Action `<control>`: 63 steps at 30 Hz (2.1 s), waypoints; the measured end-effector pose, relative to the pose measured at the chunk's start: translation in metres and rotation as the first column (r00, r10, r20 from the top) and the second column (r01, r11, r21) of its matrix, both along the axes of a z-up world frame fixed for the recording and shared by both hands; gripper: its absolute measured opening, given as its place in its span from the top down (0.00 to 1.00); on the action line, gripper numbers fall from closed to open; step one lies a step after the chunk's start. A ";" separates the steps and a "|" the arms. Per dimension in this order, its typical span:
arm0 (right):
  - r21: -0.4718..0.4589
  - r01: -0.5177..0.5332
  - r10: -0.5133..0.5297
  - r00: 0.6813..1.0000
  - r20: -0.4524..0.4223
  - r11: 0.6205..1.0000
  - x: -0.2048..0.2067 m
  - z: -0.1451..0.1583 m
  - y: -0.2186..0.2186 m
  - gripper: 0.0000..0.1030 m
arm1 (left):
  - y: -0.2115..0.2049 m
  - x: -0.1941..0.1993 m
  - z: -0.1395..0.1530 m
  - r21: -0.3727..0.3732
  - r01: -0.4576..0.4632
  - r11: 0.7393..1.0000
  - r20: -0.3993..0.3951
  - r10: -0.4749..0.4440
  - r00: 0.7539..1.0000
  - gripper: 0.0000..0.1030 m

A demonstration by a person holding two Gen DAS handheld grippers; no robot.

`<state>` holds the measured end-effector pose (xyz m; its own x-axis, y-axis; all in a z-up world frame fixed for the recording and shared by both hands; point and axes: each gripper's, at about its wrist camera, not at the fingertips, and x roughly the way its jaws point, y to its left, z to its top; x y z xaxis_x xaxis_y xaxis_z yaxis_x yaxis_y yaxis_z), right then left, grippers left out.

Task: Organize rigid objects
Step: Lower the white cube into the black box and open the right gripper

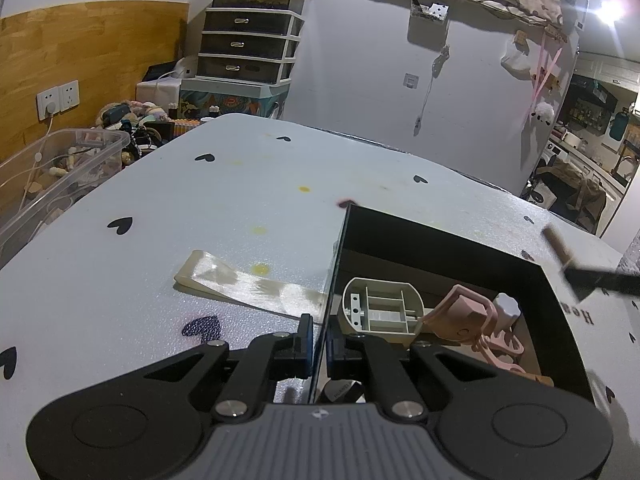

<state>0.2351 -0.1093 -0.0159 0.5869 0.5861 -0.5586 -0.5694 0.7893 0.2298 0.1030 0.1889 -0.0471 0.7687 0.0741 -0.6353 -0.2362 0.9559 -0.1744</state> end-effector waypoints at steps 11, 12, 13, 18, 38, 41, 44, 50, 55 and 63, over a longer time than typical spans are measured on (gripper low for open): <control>0.332 -0.173 0.232 0.962 -0.147 0.927 -0.025 0.025 0.060 0.70 | 0.000 0.002 0.002 -0.002 0.007 1.000 0.006 -0.007 1.000 0.94; 0.348 -0.175 0.246 0.954 -0.171 0.921 -0.026 0.022 0.068 0.70 | 0.000 0.002 0.002 -0.002 0.010 1.000 0.007 -0.010 1.000 0.94; 0.362 -0.172 0.256 0.946 -0.197 0.916 -0.026 0.019 0.076 0.70 | 0.000 0.002 0.002 -0.004 0.012 1.000 0.009 -0.012 1.000 0.94; 0.410 -0.133 0.284 0.899 -0.333 0.902 -0.026 0.000 0.108 0.70 | 0.003 0.001 0.000 -0.006 0.029 1.000 0.016 -0.029 0.999 0.94; 0.318 -0.026 0.192 0.843 -0.502 0.948 -0.032 -0.031 0.139 0.36 | 0.006 0.000 -0.003 -0.014 0.047 0.999 0.026 -0.047 0.999 0.93; 0.319 -0.022 0.190 0.842 -0.506 0.947 -0.033 -0.028 0.134 0.34 | 0.006 -0.001 -0.004 -0.014 0.046 0.999 0.025 -0.045 0.999 0.93; 0.324 -0.014 0.186 0.842 -0.507 0.946 -0.034 -0.026 0.129 0.29 | 0.007 -0.001 -0.004 -0.013 0.045 0.999 0.024 -0.044 0.999 0.93; 0.320 -0.004 0.173 0.847 -0.502 0.947 -0.034 -0.022 0.123 0.26 | 0.007 -0.001 -0.005 -0.009 0.042 0.999 0.021 -0.042 0.999 0.94; 0.317 -0.009 0.171 0.855 -0.489 0.948 -0.037 -0.017 0.117 0.17 | 0.005 0.000 -0.004 -0.005 0.040 0.999 0.018 -0.040 0.999 0.94; 0.323 -0.020 0.172 0.876 -0.451 0.946 -0.043 -0.002 0.105 0.08 | 0.003 -0.001 -0.002 0.008 0.034 0.999 0.014 -0.034 0.999 0.94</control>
